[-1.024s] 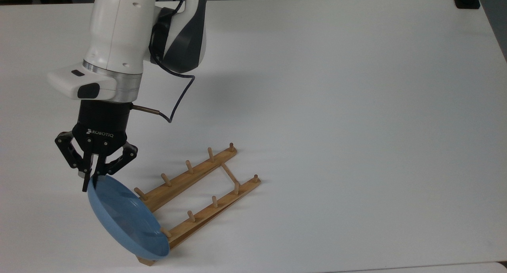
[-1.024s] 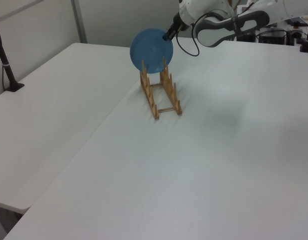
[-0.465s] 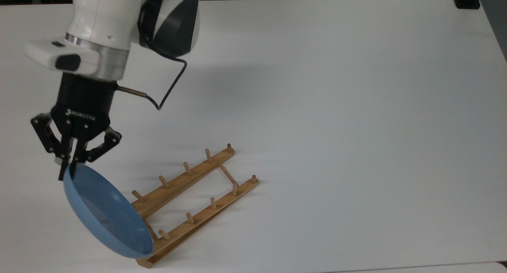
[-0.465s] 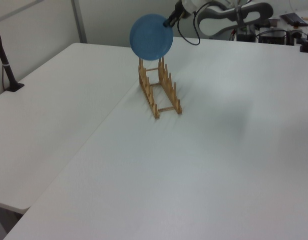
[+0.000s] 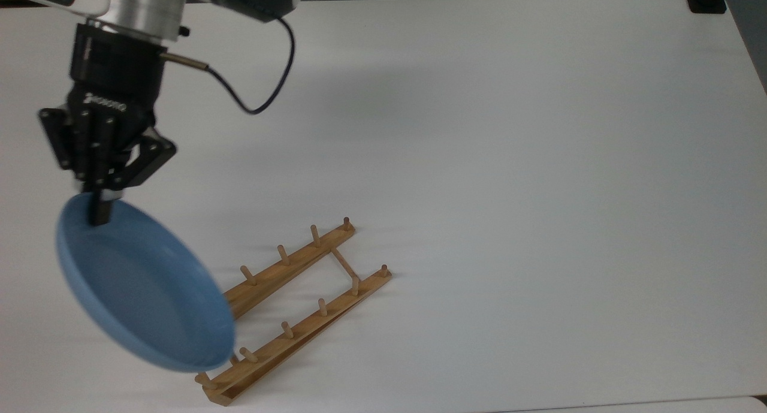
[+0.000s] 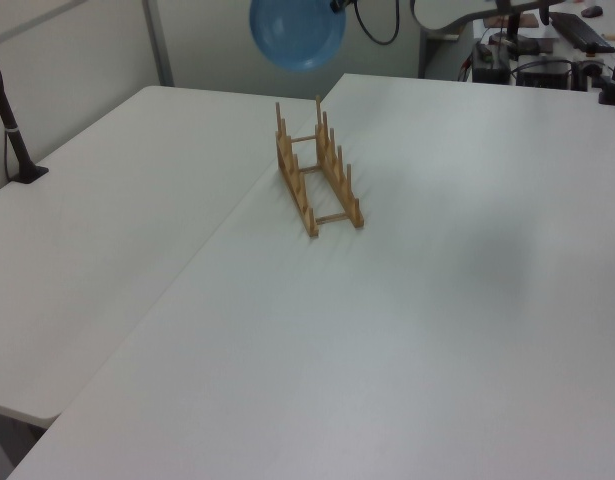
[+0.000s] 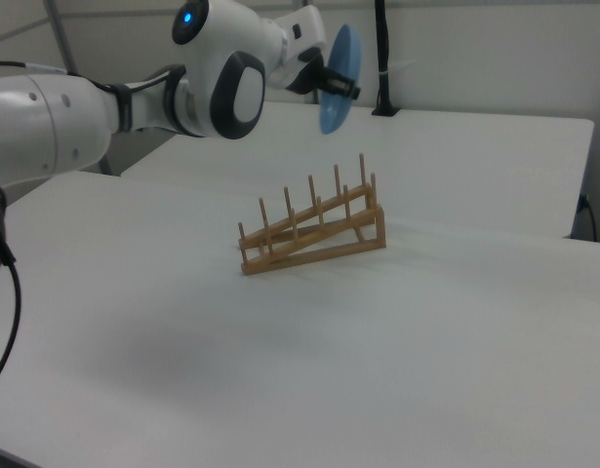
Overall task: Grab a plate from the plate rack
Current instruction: 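Lift the gripped blue plate up out of the rack pegs, then carry the blue plate away from the rack and lower it flat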
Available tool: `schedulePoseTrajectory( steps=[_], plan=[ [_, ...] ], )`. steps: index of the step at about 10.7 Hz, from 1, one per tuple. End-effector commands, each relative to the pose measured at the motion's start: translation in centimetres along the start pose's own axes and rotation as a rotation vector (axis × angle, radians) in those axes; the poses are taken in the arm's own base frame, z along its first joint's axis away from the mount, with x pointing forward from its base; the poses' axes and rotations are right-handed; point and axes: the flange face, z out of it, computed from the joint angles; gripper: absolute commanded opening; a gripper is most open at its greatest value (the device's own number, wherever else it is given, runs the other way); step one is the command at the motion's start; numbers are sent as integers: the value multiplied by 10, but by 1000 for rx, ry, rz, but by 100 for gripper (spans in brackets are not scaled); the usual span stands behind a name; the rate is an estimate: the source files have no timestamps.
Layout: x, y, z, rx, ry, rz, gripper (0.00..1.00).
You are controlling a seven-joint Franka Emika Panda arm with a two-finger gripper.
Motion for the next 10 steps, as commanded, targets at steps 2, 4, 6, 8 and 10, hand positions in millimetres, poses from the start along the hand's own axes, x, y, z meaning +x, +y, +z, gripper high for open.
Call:
schedulePoseTrajectory(
  steps=[2, 4, 6, 8, 10],
  plan=[
    [-109, -32, -16, 103, -495, 153, 0],
    [-141, -41, -27, 297, -809, 129, 0],
    [-169, -45, -40, 397, -1033, 6, 0],
    [-213, -37, -37, 423, -1224, -209, 0],
    [-250, -15, -15, 363, -1302, -315, 0]
  ],
)
